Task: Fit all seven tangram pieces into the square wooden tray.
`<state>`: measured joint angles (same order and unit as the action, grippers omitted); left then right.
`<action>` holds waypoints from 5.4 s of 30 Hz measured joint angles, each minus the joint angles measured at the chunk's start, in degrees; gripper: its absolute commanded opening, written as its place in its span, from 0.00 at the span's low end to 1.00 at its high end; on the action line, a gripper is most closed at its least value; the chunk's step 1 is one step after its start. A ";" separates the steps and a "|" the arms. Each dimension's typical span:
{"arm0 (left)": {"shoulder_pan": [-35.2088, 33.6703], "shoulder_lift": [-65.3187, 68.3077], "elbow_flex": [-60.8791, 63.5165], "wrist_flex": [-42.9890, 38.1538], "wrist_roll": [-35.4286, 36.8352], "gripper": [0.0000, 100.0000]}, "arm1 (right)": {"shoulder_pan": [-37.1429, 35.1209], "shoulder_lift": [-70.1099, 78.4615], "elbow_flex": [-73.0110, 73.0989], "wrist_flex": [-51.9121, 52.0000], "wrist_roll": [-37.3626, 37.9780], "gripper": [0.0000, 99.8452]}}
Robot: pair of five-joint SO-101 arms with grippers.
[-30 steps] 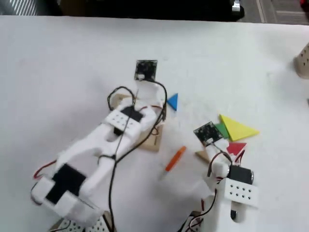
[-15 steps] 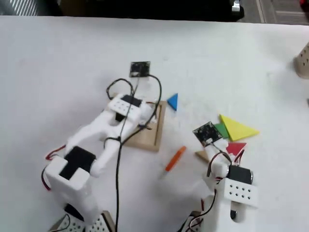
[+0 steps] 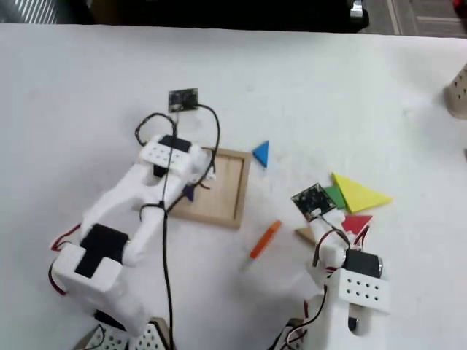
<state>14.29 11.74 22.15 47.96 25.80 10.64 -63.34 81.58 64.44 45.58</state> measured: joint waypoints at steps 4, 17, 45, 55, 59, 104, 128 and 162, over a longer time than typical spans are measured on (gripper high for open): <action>-2.73 0.00 2.73 -6.42 0.00 0.02 | 0.00 0.00 0.00 0.00 0.00 0.02; -6.59 -0.35 5.27 -12.92 -0.62 0.02 | 0.00 0.00 0.00 0.00 0.00 0.02; -6.51 -9.41 4.84 1.49 -19.34 0.02 | 0.00 0.00 0.00 -0.70 0.00 0.02; 0.00 -10.02 17.76 -21.10 -10.29 0.02 | 0.00 0.00 0.00 -0.70 0.00 0.02; 1.93 -10.02 19.08 -22.51 -10.02 0.02 | 0.00 0.00 0.00 -0.70 0.00 0.02; -2.46 -31.74 27.69 -1.14 -28.31 0.02 | 0.00 0.00 0.00 -0.70 0.00 0.02; 1.41 -31.74 27.69 2.29 -29.63 0.02 | 0.00 0.00 0.09 -1.32 0.00 0.02; -2.20 -37.89 27.78 5.10 -34.73 0.02 | 0.00 -0.09 1.41 -3.60 -6.51 0.02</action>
<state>12.09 -26.15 49.93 53.05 -8.92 10.64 -63.43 82.99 60.84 39.08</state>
